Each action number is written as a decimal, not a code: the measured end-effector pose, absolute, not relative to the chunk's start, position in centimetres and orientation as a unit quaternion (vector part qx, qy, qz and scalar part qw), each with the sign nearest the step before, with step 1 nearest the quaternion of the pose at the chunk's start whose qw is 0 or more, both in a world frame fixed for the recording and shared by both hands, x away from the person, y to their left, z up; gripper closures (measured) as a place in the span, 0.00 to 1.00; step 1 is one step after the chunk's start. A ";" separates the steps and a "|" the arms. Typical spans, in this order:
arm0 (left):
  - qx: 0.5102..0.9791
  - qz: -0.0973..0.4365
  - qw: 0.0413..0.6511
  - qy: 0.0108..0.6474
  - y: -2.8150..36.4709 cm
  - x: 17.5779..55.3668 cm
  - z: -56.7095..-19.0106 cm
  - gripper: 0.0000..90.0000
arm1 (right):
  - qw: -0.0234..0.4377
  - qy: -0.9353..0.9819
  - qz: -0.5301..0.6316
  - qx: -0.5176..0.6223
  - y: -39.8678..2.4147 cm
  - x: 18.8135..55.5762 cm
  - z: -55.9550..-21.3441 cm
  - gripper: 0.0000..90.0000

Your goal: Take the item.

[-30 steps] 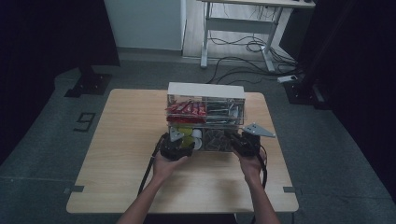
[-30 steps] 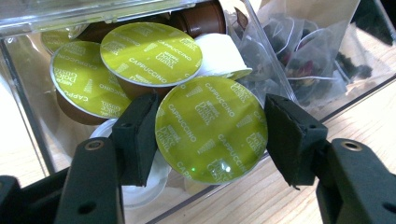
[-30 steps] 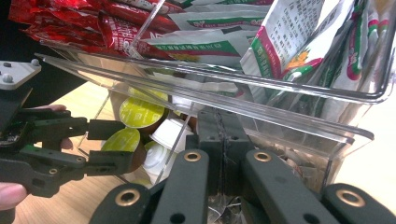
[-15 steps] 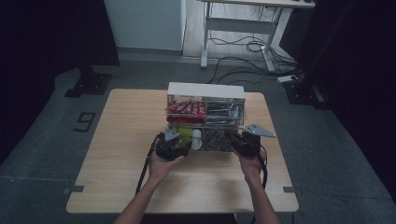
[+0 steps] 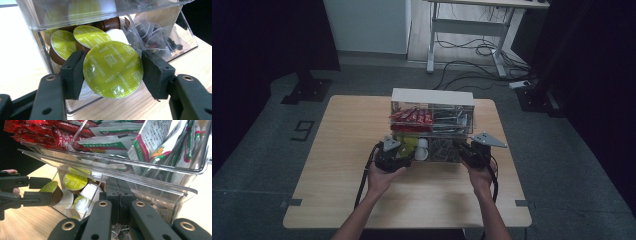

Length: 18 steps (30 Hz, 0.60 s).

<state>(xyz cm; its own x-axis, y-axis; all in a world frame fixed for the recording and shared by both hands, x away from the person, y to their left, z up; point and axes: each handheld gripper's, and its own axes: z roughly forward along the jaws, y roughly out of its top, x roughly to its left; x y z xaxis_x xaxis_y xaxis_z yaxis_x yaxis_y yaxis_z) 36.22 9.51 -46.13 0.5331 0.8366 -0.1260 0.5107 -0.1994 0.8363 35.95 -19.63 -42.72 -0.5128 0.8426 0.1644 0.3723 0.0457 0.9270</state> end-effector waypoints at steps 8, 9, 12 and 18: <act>0.752 0.182 0.449 0.447 9.9 35.9 -45.8 0.43 | 0.221 0.689 0.531 0.441 -19.6 36.0 -42.7 0.99; 0.752 0.182 0.449 0.447 9.9 35.9 -45.7 0.43 | 0.221 0.689 0.531 0.441 -19.6 36.0 -42.7 0.99; 0.752 0.183 0.450 0.446 9.9 35.8 -45.6 0.43 | 0.221 0.689 0.531 0.441 -19.6 36.0 -42.7 0.99; 0.751 0.185 0.451 0.445 10.2 35.6 -45.3 0.43 | 0.221 0.690 0.530 0.441 -19.6 36.0 -42.7 0.99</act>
